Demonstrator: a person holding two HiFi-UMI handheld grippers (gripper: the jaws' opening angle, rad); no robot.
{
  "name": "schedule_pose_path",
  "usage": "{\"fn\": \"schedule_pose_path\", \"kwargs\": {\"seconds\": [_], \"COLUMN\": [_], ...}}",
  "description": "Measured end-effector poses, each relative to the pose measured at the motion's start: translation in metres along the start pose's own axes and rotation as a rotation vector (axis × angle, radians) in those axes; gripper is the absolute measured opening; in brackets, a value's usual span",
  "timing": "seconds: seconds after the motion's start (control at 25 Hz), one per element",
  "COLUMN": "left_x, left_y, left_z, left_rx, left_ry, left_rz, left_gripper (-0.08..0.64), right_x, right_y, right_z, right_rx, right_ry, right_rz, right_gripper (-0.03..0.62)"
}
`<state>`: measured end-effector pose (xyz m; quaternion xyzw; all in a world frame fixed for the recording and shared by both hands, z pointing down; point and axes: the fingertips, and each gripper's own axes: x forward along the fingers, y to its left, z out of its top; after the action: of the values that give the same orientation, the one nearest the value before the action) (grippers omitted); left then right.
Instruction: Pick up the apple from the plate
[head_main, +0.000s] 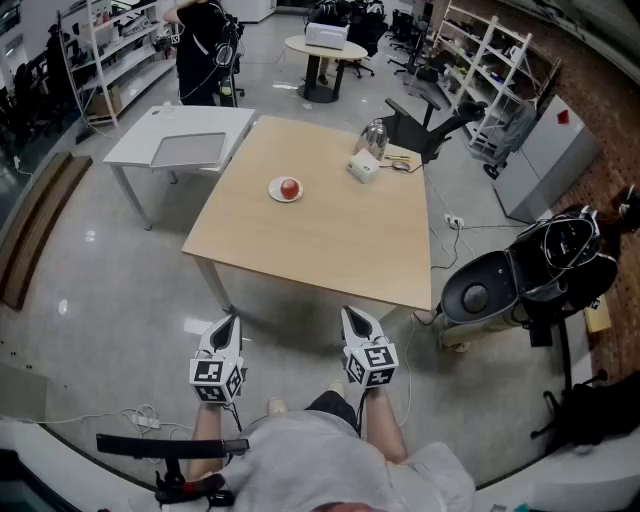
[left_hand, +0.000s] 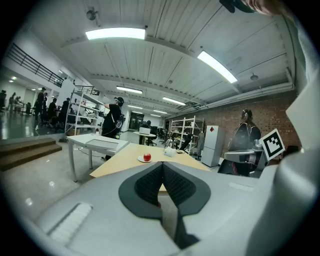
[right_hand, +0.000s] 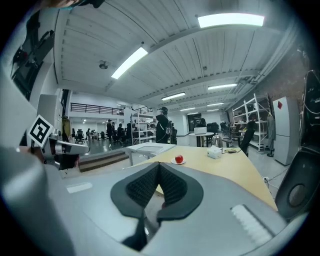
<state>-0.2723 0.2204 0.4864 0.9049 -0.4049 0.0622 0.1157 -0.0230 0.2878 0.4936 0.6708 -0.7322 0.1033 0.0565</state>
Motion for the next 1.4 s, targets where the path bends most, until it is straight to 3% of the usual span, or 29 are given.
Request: {"fn": "schedule_pose_path", "kwargs": {"seconds": [0.76, 1.4], "left_x": [0.000, 0.152], "left_y": [-0.003, 0.039], "left_z": [0.002, 0.023], "left_rx": [0.027, 0.011], "left_ry": [0.024, 0.064], "left_rz": [-0.006, 0.035], "left_gripper": [0.020, 0.020], "right_x": [-0.004, 0.150], "right_y": [-0.002, -0.073], "right_z": [0.003, 0.020], "right_rx": [0.032, -0.018], "right_ry": [-0.015, 0.020], "right_rz": [-0.005, 0.057], "right_gripper": [0.008, 0.008]}}
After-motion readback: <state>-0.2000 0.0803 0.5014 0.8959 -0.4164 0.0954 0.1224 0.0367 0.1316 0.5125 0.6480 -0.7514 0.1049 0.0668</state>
